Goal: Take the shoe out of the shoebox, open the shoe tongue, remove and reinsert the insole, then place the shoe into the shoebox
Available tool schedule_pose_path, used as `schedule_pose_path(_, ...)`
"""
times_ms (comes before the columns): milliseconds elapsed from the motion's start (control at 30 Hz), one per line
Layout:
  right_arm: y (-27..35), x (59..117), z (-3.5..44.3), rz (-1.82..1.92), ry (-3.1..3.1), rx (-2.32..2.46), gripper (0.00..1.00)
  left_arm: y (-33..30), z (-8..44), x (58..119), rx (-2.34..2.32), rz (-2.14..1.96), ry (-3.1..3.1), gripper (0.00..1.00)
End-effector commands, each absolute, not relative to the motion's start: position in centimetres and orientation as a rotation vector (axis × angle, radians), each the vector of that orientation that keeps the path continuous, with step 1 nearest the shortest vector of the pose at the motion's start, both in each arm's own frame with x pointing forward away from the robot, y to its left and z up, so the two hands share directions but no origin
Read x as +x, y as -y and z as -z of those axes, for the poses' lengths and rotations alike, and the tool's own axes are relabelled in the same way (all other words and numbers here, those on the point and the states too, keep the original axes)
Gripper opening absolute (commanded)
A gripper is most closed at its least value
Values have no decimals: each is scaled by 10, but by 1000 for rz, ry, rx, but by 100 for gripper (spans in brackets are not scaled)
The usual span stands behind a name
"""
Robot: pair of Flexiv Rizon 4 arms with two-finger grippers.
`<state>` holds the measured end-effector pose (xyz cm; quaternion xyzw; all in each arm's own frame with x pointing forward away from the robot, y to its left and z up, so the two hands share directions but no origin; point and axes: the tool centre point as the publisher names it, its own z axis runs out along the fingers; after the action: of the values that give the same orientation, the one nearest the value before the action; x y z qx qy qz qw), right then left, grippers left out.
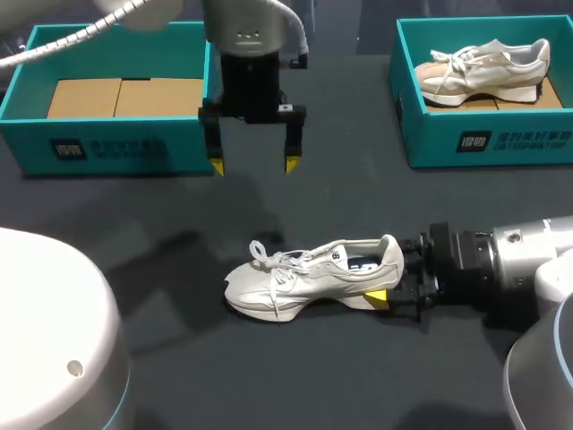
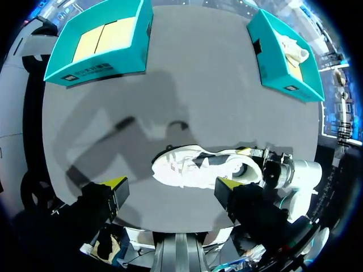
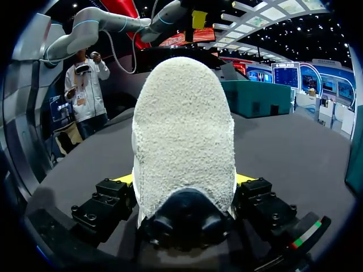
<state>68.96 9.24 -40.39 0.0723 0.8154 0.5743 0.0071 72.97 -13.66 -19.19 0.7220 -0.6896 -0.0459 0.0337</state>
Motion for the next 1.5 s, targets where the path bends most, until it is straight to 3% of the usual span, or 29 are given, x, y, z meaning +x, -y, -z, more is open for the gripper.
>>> schedule_pose_path(33,-93,688,402,-1792,-2551,227,0,152,196,728,2215,193,2141,100)
schedule_pose_path(433,-93,688,402,-1792,-2551,227,0,155,197,724,2211,208,2124,100)
schedule_pose_path(900,-93,688,402,-1792,-2551,227,0,226,250,687,2209,374,2151,100)
schedule_pose_path(1500,-93,688,402,-1792,-2551,227,0,252,282,687,2256,505,2158,100)
